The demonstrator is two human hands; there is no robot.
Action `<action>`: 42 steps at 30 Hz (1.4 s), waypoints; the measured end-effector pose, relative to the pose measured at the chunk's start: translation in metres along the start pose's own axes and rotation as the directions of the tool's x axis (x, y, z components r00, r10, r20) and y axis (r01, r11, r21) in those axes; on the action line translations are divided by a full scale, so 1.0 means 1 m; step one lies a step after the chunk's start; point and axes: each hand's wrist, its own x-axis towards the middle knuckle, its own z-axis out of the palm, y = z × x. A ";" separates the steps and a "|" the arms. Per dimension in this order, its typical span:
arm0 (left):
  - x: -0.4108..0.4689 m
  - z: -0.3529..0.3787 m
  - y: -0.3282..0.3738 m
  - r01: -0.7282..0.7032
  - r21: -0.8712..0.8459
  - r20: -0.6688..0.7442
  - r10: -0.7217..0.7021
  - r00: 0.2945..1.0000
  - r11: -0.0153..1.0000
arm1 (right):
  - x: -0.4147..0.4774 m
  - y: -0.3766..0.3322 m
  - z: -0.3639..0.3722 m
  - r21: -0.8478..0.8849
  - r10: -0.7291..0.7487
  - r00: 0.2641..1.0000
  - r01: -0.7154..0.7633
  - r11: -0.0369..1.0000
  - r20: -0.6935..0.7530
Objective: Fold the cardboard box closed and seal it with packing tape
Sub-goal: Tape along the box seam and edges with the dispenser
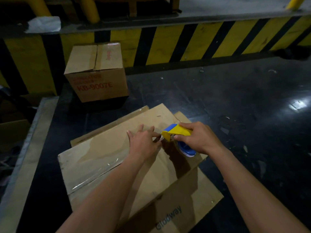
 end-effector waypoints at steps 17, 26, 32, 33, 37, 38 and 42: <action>-0.014 0.000 -0.009 -0.116 0.037 0.014 0.115 0.993 0.993 | 0.054 -0.071 -0.105 -0.157 -0.015 1.000 0.016 0.987 0.008; -0.001 -0.001 -0.028 -0.214 -0.027 -0.177 0.206 0.962 0.977 | 0.019 -0.013 0.001 0.095 -0.044 0.992 0.056 0.994 -0.117; 0.037 -0.063 -0.008 0.273 -0.890 0.280 -0.035 0.959 0.366 | 0.004 0.002 0.028 0.169 -0.167 0.947 0.219 0.961 -0.274; 0.039 -0.071 -0.004 0.337 -0.886 0.353 -0.007 0.936 0.320 | 0.003 0.003 0.029 0.164 -0.189 0.938 0.243 0.956 -0.289; 0.046 -0.083 -0.004 0.403 -0.878 0.439 0.102 0.893 0.258 | 0.002 0.005 0.025 0.115 -0.271 0.907 0.322 0.940 -0.323; 0.048 -0.084 -0.006 0.423 -0.880 0.454 0.119 0.883 0.216 | 0.003 0.005 0.023 0.112 -0.276 0.901 0.329 0.938 -0.335; 0.050 -0.084 -0.011 0.510 -0.853 0.522 0.166 0.837 0.111 | 0.006 0.008 0.017 0.116 -0.289 0.889 0.349 0.930 -0.356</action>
